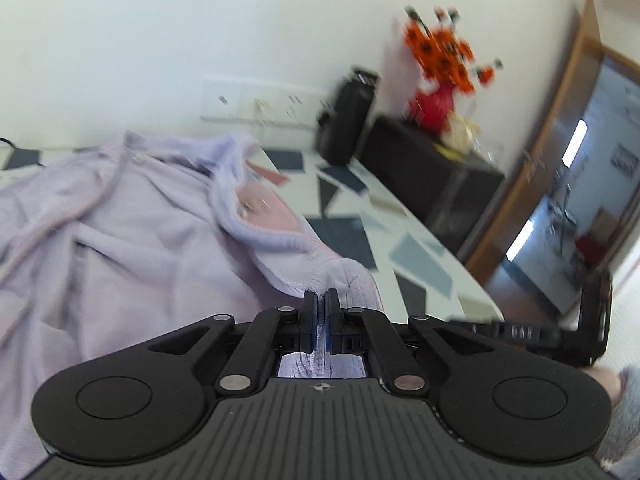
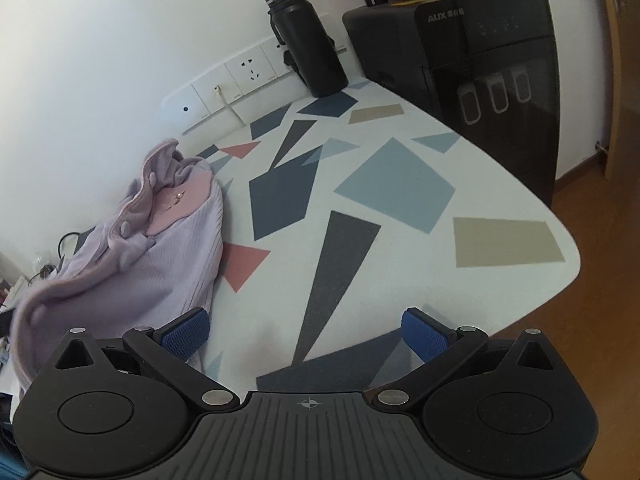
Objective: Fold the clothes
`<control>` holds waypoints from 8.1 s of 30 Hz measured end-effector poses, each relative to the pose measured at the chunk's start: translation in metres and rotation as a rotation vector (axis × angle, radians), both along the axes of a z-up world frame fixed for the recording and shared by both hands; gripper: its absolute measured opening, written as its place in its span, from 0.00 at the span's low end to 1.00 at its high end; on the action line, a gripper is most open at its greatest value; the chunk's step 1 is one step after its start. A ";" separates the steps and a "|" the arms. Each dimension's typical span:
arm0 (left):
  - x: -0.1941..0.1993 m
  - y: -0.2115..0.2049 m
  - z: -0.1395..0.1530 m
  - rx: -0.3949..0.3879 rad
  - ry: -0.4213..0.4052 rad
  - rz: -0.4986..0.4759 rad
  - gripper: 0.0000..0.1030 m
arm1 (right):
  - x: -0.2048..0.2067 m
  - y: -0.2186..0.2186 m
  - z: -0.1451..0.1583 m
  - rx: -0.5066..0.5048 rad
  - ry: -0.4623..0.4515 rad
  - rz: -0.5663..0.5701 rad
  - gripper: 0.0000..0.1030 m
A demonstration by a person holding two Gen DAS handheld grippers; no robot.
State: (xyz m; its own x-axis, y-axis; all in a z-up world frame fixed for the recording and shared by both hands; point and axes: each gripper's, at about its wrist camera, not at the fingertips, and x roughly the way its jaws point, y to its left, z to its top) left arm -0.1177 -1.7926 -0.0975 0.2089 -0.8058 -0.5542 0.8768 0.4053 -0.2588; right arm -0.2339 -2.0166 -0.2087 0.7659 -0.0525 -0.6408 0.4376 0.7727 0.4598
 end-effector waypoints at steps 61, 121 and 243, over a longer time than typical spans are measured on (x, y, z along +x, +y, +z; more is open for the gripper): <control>0.165 0.024 -0.121 0.343 0.048 0.227 0.85 | 0.240 0.163 -0.011 -0.191 0.187 0.342 0.06; 0.083 -0.054 -0.125 0.544 0.010 0.630 0.97 | 0.276 -0.199 0.014 -0.168 -0.063 -0.230 0.07; 0.125 0.049 -0.095 0.322 0.160 0.677 0.99 | 0.233 0.018 0.031 -0.522 0.066 0.307 0.99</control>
